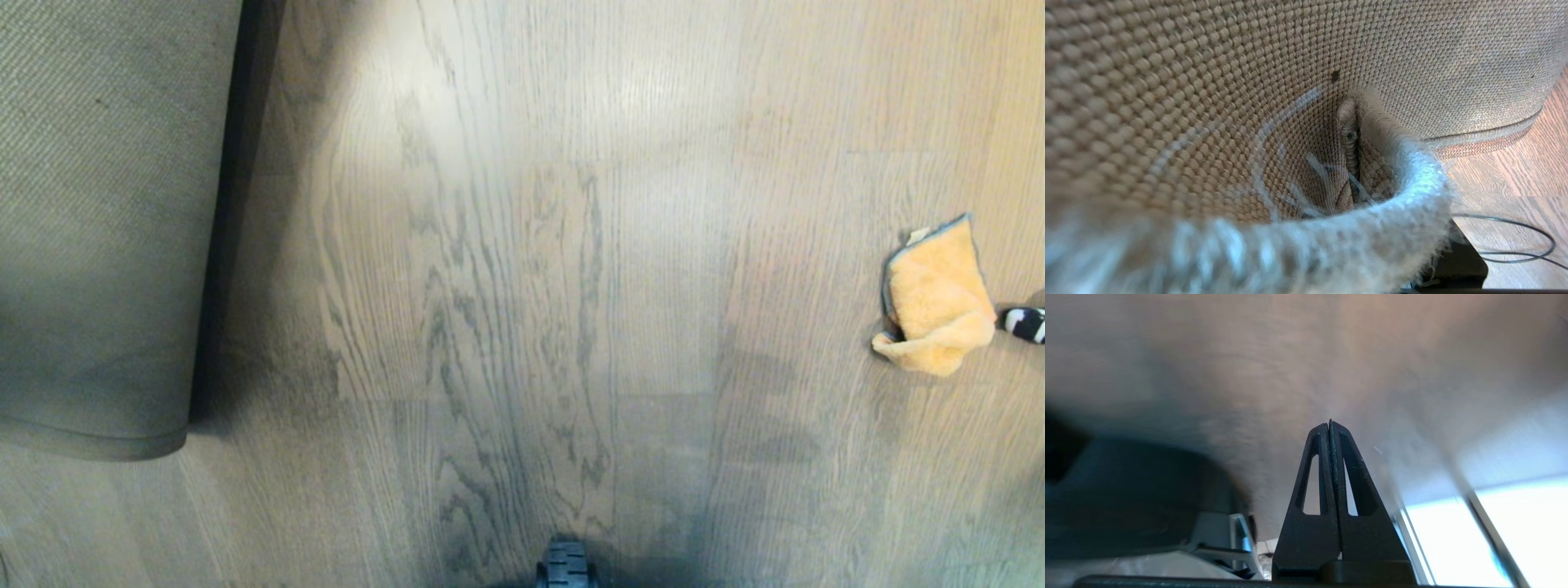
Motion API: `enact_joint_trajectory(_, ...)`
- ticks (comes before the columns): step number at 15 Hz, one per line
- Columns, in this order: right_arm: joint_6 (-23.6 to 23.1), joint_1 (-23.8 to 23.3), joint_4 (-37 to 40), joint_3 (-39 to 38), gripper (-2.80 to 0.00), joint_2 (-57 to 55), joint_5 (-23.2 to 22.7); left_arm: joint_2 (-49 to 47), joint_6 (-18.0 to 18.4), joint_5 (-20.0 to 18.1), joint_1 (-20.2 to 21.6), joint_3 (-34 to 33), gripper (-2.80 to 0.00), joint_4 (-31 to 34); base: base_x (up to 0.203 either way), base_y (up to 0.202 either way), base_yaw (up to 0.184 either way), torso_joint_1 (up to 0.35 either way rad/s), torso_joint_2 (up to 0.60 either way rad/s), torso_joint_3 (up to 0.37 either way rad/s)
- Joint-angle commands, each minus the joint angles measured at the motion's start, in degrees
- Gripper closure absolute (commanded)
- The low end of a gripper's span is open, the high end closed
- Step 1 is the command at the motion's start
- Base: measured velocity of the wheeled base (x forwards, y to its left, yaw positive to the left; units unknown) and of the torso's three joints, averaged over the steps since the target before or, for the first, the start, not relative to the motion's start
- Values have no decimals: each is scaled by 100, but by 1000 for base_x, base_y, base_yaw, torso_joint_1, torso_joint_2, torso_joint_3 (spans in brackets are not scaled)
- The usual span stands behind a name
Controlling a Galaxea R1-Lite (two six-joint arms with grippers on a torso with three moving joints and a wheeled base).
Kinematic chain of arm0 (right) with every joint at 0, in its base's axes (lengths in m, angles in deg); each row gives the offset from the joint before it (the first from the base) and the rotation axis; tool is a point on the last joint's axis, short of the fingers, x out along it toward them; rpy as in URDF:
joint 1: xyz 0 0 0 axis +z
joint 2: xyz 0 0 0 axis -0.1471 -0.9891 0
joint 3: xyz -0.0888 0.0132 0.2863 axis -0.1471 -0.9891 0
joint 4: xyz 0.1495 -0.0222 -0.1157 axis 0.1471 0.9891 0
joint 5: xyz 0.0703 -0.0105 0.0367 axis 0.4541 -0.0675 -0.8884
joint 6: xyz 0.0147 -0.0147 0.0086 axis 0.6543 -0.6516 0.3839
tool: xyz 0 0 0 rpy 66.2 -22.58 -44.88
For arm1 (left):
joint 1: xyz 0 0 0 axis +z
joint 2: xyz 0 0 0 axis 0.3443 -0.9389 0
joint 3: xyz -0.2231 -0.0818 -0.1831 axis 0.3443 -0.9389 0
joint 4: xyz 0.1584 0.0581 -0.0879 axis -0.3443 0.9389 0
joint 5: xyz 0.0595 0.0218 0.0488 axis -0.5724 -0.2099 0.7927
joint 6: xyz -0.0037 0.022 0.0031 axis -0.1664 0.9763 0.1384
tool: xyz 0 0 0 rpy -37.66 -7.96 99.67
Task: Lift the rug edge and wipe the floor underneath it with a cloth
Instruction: Lay down the carpet
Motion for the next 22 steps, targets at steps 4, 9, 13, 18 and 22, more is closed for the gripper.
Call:
enact_joint_trajectory(4,82,1635,0,0,0,1626,-1,37,34,-16,6,-60,0,3,0,0,0,0,0,0)
enact_joint_trajectory(9,442,1556,-1,0,0,3028,12,73,30,-20,-3,-89,0,-6,0,0,0,0,0,0)
enact_joint_trajectory(13,472,1544,-2,0,0,3091,14,46,12,-21,-20,-63,0,-6,0,0,0,0,0,0)
enact_joint_trajectory(18,472,1544,-2,0,0,3083,14,27,-5,-21,-11,-87,0,-6,0,0,0,0,0,0)
enact_joint_trajectory(22,472,1544,-2,0,0,3091,14,29,-20,-30,-11,-115,0,-6,0,0,0,0,0,0)
